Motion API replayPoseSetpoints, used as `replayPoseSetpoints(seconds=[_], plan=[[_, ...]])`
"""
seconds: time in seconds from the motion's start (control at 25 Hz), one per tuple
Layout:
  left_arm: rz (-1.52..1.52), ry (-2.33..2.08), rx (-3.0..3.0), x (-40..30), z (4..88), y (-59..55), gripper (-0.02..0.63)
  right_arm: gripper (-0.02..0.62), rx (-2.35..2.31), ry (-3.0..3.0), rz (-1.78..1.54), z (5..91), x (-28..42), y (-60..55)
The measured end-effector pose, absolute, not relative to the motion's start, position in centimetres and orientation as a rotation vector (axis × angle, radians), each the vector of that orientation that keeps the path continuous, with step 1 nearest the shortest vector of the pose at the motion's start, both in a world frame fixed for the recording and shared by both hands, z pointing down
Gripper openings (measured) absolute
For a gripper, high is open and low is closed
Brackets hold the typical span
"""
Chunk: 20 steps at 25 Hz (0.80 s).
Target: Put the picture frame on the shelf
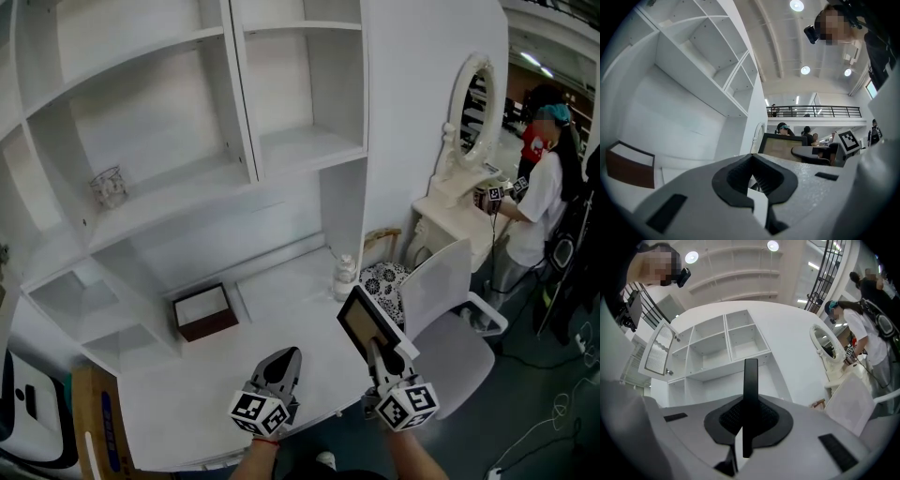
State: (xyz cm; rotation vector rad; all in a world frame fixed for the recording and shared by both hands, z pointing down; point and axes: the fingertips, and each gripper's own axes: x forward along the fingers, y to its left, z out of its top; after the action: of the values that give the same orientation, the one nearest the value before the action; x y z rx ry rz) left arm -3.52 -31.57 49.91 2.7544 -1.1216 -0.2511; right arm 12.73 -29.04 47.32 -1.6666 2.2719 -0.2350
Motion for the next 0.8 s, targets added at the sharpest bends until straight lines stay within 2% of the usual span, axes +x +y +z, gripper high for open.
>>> replayPoseSetpoints(seconds=[0.8], plan=[[-0.245, -1.198, 2.763, -0.1, 47.5, -42.5, 0.003, 0.014, -1.527, 2.345, -0.162, 42.9, 14.2, -41.0]])
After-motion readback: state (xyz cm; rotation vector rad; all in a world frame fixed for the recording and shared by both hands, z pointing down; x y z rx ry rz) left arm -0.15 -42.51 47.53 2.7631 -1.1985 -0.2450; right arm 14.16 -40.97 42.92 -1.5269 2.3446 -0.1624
